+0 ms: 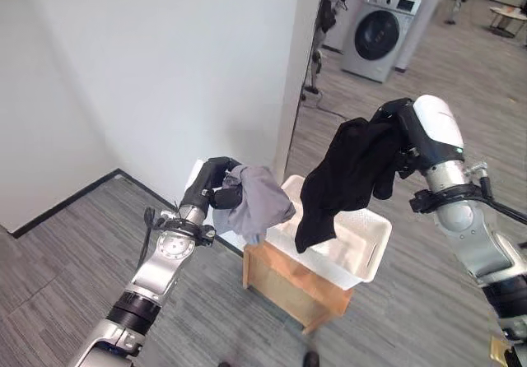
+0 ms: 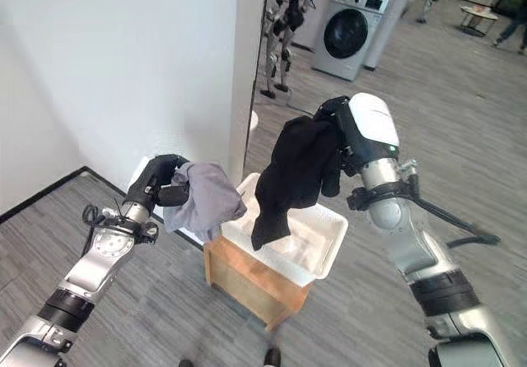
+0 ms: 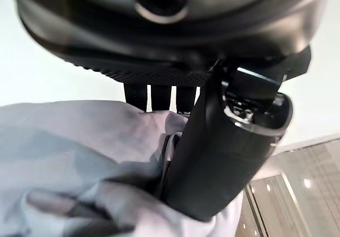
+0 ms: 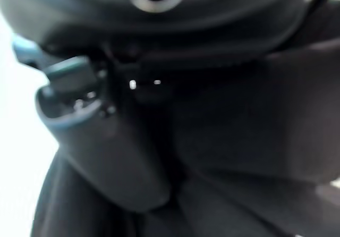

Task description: Pick up bed clothes into laundry basket.

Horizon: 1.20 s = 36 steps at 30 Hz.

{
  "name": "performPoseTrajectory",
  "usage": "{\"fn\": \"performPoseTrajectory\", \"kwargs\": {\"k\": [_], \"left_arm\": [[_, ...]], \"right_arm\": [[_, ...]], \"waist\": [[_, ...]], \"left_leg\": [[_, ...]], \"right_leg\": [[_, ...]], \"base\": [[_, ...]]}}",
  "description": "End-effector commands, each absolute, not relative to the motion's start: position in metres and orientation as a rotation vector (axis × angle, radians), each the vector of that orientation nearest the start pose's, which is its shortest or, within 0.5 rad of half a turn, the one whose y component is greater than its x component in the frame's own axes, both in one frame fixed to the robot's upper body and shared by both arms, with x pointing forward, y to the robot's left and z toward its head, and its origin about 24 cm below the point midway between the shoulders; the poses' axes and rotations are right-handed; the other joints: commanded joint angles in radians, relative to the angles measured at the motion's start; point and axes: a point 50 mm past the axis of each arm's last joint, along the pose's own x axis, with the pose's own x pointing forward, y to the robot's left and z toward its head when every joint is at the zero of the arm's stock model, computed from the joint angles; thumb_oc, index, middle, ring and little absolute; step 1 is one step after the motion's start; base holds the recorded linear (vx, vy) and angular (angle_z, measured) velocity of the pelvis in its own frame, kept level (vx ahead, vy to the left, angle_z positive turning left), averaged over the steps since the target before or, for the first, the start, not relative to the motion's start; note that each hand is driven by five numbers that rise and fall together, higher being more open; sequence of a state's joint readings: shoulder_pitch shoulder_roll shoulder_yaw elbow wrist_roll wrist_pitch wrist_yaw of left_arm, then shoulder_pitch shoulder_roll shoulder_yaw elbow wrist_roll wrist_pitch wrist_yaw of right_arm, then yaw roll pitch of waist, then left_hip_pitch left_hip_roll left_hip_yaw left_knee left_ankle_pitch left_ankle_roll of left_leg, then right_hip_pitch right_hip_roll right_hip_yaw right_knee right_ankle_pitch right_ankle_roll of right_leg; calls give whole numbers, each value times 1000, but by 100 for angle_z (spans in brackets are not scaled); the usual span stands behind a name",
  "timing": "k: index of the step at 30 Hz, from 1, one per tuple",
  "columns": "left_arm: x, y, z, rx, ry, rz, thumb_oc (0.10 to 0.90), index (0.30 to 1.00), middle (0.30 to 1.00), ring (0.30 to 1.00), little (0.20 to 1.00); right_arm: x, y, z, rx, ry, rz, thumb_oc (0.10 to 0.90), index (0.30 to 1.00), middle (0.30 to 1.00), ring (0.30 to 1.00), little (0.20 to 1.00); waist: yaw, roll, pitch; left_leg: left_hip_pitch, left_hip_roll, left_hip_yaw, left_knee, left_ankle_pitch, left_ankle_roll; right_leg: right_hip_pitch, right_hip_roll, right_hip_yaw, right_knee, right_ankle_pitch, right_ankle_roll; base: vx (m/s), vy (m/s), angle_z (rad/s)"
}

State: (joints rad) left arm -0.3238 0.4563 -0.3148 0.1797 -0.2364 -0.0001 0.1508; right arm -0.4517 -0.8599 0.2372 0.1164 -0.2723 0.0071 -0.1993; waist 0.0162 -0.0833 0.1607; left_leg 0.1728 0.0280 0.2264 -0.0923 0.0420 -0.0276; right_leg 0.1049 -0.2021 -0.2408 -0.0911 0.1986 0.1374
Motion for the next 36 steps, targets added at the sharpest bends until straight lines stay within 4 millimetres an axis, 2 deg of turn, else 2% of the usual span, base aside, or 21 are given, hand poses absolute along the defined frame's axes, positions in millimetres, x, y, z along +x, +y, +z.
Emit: {"fn": "performPoseTrajectory", "kwargs": {"k": [1, 4, 9, 10, 12, 13, 15, 24, 25, 28, 33, 36], "left_arm": [[313, 128, 144, 177, -403, -252, 400, 300, 300, 300, 300], [309, 132, 138, 163, -380, -248, 400, 300, 300, 300, 300], [303, 140, 121, 146, -318, -230, 400, 300, 300, 300, 300], [302, 141, 121, 146, -318, -230, 400, 300, 300, 300, 300], [298, 145, 113, 129, -291, -224, 400, 300, 300, 300, 300], [298, 146, 113, 129, -289, -223, 400, 300, 300, 300, 300], [295, 144, 107, 105, -271, -234, 400, 300, 300, 300, 300], [292, 140, 110, 69, -290, -269, 400, 300, 300, 300, 300], [292, 138, 112, 69, -298, -280, 400, 300, 300, 300, 300], [296, 138, 114, 78, -303, -280, 400, 300, 300, 300, 300], [299, 141, 115, 84, -305, -258, 400, 300, 300, 300, 300], [300, 145, 117, 95, -319, -233, 400, 300, 300, 300, 300]], "right_arm": [[321, -252, 270, -1178, -631, -331, 400, 300, 300, 300, 300], [327, -257, 258, -1243, -556, -320, 400, 300, 300, 300, 300], [334, -273, 211, -1244, -353, -288, 400, 300, 300, 300, 300], [335, -273, 210, -1243, -353, -287, 400, 300, 300, 300, 300], [339, -272, 190, -1235, -276, -245, 400, 300, 300, 300, 300], [339, -272, 189, -1235, -276, -243, 400, 300, 300, 300, 300], [344, -271, 175, -1235, -216, -229, 400, 300, 300, 300, 300], [357, -258, 171, -1237, -208, -217, 400, 300, 300, 300, 300], [363, -259, 168, -1271, -179, -227, 800, 900, 900, 900, 900], [372, -262, 171, -1272, -141, -259, 800, 900, 900, 900, 900], [372, -259, 171, -1299, -149, -249, 800, 900, 900, 900, 900], [366, -258, 161, -1313, -152, -224, 800, 900, 900, 900, 900]], "waist": [[8, 32, -104], [17, 28, -114], [32, 37, -104], [31, 36, -105], [46, 38, -91], [45, 39, -91], [65, 36, -73], [99, 35, -5], [112, 39, 18], [129, 49, 47], [128, 53, 43], [123, 56, 22]], "left_leg": [[-68, 48, 114, 5, -44, -8], [-80, 55, 95, 5, -40, -18], [-88, 59, 86, 5, -34, -26], [-88, 59, 86, 5, -34, -27], [-101, 63, 92, 5, -30, -30], [-97, 63, 92, 5, -34, -31], [-126, 64, 84, 5, -25, -34], [-243, 65, 50, 5, 7, -40], [-273, 65, 42, 5, 17, -41], [-312, 65, 38, 5, 30, -48], [-307, 64, 41, 5, 25, -46], [-271, 58, 51, 5, 9, -43]], "right_leg": [[-1, -5, -49, 64, -95, 51], [23, 5, -57, 24, -104, 45], [34, 3, -92, 20, -121, 42], [34, 3, -92, 20, -121, 42], [28, -4, -107, 12, -115, 43], [31, -4, -107, 13, -118, 45], [18, -6, -125, 7, -115, 45], [-61, -8, -155, 6, -107, 43], [-84, -10, -162, 7, -104, 42], [-113, -13, -169, 9, -98, 39], [-108, -17, -164, 4, -98, 41], [-75, -21, -162, 4, -109, 45]], "base": [[82, -55, 11], [86, -60, 0], [66, -47, 5], [43, -11, 7], [41, -2, 3], [0, 0, 0], [34, 10, 3], [-48, 0, 16], [-78, 0, 29], [-88, 9, 19], [-3, 1, 2], [61, -12, -1]]}}
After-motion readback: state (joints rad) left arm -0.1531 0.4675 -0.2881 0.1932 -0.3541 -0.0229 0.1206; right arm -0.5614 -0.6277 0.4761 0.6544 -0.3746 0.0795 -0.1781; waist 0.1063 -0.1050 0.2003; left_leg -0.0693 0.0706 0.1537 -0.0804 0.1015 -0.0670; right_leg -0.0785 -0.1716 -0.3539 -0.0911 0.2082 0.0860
